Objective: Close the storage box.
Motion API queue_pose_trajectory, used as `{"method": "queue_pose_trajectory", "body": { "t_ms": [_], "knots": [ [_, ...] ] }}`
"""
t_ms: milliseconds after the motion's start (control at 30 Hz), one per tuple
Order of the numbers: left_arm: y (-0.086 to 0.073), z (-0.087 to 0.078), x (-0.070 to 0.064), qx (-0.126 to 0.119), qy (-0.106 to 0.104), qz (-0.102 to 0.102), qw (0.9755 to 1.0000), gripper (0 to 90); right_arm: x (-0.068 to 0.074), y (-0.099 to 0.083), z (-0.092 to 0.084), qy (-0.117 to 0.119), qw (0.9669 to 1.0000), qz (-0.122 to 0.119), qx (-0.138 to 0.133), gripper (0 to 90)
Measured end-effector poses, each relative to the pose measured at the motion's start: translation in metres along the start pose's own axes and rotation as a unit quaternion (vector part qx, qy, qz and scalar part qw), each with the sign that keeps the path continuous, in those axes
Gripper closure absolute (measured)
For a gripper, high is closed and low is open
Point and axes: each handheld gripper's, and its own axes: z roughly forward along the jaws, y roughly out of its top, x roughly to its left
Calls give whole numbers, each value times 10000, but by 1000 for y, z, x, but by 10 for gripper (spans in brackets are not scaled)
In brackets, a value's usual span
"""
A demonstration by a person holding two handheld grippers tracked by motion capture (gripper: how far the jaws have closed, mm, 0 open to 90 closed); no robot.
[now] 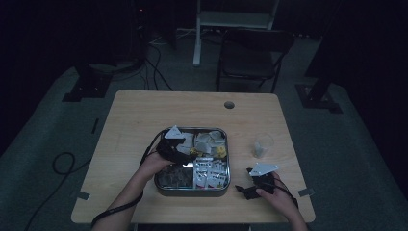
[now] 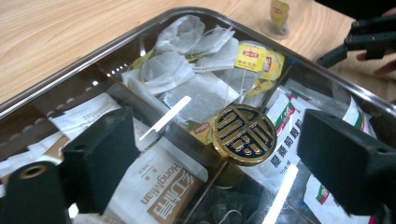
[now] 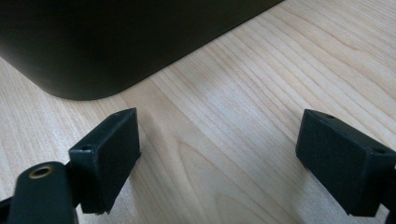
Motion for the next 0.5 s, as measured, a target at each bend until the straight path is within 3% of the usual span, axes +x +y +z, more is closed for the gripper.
{"method": "queue_pose_trajectory", "body": {
  "t_ms": [100, 133, 500],
  "knots": [
    [1, -5, 0, -60, -27, -69, 10000, 88, 0, 0, 0, 0, 10000, 1, 0, 133],
    [1, -9, 1, -122, -19, -161, 9998, 18, 0, 0, 0, 0, 10000, 1, 0, 133],
    [-5, -25, 5, -347, 389, -190, 9985, 19, 0, 0, 0, 1, 10000, 2, 0, 133]
  ]
}}
